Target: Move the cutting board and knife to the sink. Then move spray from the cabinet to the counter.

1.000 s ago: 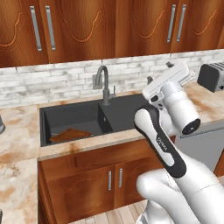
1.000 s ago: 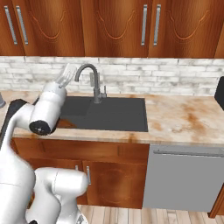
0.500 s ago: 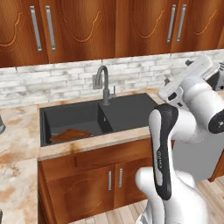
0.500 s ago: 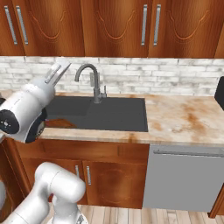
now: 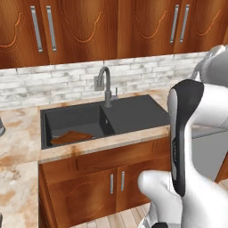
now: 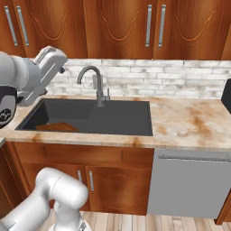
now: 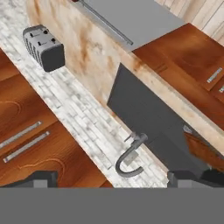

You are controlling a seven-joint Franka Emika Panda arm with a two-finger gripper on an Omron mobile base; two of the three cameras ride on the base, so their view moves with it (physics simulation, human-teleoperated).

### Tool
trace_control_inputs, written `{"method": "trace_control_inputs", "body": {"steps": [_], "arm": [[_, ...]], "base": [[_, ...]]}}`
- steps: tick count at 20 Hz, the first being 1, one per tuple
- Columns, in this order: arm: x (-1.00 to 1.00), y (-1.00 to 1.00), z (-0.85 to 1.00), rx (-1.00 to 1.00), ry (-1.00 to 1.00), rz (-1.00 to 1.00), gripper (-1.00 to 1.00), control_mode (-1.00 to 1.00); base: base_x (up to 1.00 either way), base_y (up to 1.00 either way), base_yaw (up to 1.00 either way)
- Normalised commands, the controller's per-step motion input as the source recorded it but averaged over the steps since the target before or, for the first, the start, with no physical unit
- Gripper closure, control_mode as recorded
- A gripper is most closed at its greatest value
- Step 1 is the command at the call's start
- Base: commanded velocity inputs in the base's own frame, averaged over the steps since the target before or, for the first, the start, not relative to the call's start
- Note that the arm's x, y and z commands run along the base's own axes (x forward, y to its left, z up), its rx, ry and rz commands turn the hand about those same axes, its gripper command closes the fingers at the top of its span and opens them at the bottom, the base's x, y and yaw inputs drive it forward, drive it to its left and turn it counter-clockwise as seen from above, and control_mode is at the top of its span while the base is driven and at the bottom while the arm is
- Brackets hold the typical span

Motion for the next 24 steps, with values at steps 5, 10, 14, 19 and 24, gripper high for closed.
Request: {"method": "trace_control_inputs", "body": {"steps": [5, 10, 14, 19, 24], "arm": [[-0.03, 0.0, -0.22, 0.0, 0.13, 0.07, -1.0, -1.0], [-0.19, 0.0, -0.59, -0.07, 0.0, 0.06, -1.0, -1.0], [-0.11, 0.0, -0.59, -0.17, 0.01, 0.11, -1.0, -1.0], [-0.35, 0.0, -0.11, -0.08, 0.06, 0.17, -1.0, -1.0], [-0.5, 0.0, -0.15, -0.11, 0.01, 0.33, -1.0, -1.0]], "base": [[0.0, 0.0, 0.0], [0.0, 0.0, 0.0], [0.0, 0.0, 0.0], [0.0, 0.0, 0.0], [0.0, 0.0, 0.0]]}}
